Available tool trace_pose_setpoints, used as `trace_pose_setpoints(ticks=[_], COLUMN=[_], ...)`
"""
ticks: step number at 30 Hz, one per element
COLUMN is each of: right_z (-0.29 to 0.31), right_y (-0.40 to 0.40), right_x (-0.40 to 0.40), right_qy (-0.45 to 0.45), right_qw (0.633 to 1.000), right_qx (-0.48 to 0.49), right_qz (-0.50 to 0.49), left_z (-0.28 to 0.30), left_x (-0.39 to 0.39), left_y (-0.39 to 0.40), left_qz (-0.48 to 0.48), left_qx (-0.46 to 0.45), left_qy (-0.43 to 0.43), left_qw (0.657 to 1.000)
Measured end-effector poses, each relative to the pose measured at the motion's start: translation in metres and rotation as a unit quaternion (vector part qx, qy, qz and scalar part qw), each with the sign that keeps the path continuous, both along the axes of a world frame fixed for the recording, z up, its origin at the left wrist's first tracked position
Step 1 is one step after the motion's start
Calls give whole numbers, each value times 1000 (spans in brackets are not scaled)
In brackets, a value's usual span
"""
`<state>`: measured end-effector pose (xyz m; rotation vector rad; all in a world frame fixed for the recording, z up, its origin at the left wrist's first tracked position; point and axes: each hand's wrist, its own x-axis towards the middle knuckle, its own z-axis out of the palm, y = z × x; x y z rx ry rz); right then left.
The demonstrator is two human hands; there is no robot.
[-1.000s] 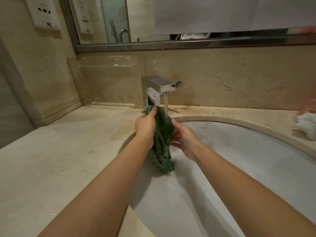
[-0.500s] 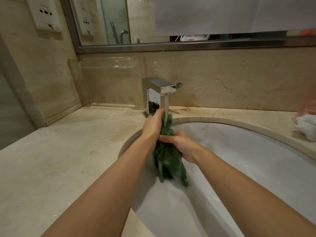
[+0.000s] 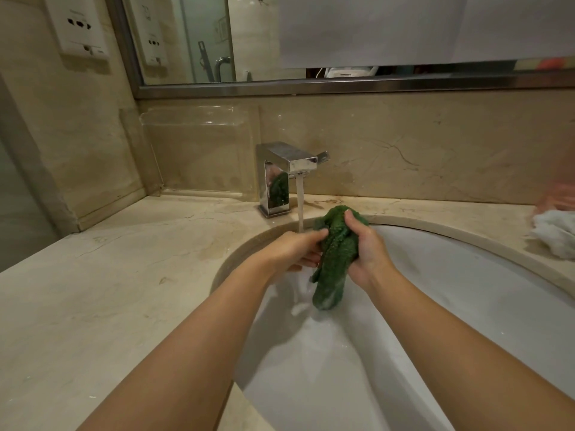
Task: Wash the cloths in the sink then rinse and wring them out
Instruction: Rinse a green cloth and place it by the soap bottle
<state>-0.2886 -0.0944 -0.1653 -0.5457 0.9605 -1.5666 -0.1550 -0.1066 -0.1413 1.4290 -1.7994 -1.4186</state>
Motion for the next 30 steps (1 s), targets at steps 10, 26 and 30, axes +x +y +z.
trace_pose_setpoints(ticks=[10, 26, 30], right_z=[2, -13, -15], right_y=[-3, -20, -19], right_x=[2, 3, 2], right_qy=[-26, 51, 32], right_qw=[997, 998, 999], right_qx=[10, 25, 20], right_qz=[73, 1, 5], left_z=[0, 13, 12], left_x=[1, 4, 2], left_y=[-5, -4, -4], left_qz=[84, 132, 107], left_qx=[-11, 79, 72], left_qy=[90, 277, 249], left_qw=[992, 949, 960])
